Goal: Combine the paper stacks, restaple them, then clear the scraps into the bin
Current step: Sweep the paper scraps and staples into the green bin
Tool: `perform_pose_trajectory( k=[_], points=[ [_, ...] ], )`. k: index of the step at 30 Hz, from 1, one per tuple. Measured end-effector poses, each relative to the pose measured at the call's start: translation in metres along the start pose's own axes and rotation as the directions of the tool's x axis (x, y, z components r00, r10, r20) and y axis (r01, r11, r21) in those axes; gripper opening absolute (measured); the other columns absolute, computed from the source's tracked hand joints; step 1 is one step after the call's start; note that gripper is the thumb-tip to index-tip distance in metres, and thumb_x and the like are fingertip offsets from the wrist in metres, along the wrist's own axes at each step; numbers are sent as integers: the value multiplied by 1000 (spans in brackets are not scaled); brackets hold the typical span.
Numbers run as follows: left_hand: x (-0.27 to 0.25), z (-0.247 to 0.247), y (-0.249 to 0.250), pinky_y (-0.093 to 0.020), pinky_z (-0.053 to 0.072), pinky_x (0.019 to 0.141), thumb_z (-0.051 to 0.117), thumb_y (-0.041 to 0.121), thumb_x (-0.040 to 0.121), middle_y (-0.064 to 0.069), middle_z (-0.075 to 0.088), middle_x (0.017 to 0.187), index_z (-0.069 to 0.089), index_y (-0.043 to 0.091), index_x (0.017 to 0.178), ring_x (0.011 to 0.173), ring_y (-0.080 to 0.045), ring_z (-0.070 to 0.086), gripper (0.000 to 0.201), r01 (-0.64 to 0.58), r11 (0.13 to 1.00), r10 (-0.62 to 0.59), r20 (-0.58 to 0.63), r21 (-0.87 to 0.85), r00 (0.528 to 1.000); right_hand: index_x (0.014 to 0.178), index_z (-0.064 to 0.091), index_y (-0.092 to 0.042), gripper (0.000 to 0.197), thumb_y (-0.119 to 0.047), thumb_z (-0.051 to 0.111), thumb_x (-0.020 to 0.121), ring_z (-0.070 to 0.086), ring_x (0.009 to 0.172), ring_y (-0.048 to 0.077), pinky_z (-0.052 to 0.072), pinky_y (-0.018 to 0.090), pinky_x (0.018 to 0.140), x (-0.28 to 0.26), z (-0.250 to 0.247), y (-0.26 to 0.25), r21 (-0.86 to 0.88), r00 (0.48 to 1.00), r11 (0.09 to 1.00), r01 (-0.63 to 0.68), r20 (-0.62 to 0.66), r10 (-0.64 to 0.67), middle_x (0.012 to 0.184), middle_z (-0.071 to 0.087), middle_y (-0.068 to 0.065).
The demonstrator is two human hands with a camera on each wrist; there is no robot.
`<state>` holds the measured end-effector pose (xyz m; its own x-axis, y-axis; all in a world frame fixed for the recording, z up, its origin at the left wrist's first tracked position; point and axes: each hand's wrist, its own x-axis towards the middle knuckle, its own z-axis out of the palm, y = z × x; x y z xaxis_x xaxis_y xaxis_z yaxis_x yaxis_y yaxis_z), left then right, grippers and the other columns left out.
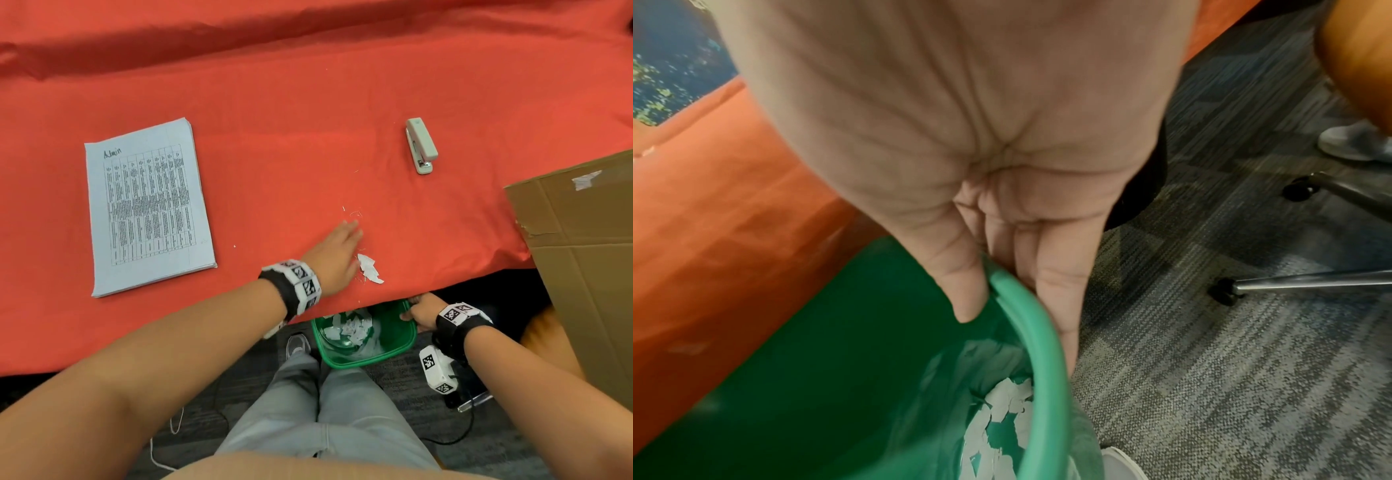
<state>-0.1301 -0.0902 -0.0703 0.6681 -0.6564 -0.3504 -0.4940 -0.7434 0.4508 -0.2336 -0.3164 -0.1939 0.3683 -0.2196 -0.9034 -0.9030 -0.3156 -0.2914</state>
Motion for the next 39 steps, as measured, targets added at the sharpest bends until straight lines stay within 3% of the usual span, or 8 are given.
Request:
perform_pose_trajectory(
  k=[6,17,20,22,25,28,33,39],
  points=[
    [44,-16,-22,-36,5,122,41,41,97,-14,-7,160,1,5,151,149,-27,-4,76,112,992,-117,97,51,988,130,52,0,54,1,70,79,67,96,37,58,53,76,18,-1,11,-30,1000,999,-10,9,11,123,63,18],
    [-40,50,7,-36,-4,119,37,47,96,-10,-25,155,-12,8,150,145,-24,-20,82,-247,955,184,328,163,927,134,51,-8,68,-11,74,70,66,100,36,59,50,77,51,-6,32,-75,999,997,9,47,-6,131,60,13],
    [-54,56,14,-34,-4,119,37,39,99,-12,-18,158,-6,6,151,147,-24,-15,75,-329,933,244,415,146,876,134,52,-7,61,-10,72,76,66,102,34,59,48,79,32,-5,19,-100,999,995,7,44,-3,129,62,13],
    [-52,49,20,-34,2,121,34,33,101,-10,-1,161,5,8,152,149,-22,0,63,-370,922,287,441,112,850,132,53,-7,57,-9,72,78,66,101,34,59,47,81,26,-5,15,-103,999,995,0,35,3,124,64,14],
    [-33,21,27,-31,6,120,30,30,103,0,17,159,24,18,150,147,-15,11,49,-349,936,324,261,54,909,129,54,-2,53,-5,72,79,66,102,35,59,48,81,24,-5,11,-107,1000,994,6,16,-4,124,63,15],
    [7,-12,19,-31,7,120,31,28,102,-1,14,160,22,17,150,148,-16,7,50,-195,981,194,97,9,976,125,55,2,48,0,70,80,67,99,36,58,51,80,25,-5,10,-70,1000,998,-1,-1,1,119,65,19],
    [56,-27,-12,-36,7,122,38,32,100,-15,-1,160,6,4,151,149,-28,0,66,50,997,-56,117,56,992,124,55,0,48,0,71,78,68,94,37,58,52,78,26,-6,13,-34,1000,999,-18,1,18,114,66,19],
    [11,12,3,-34,8,120,35,39,99,-8,-10,160,0,10,152,148,-20,-4,69,-194,977,164,269,88,949,128,54,0,51,1,69,79,67,99,36,58,53,79,25,-6,17,-9,1000,1000,-4,25,4,121,64,18]
  ],
)
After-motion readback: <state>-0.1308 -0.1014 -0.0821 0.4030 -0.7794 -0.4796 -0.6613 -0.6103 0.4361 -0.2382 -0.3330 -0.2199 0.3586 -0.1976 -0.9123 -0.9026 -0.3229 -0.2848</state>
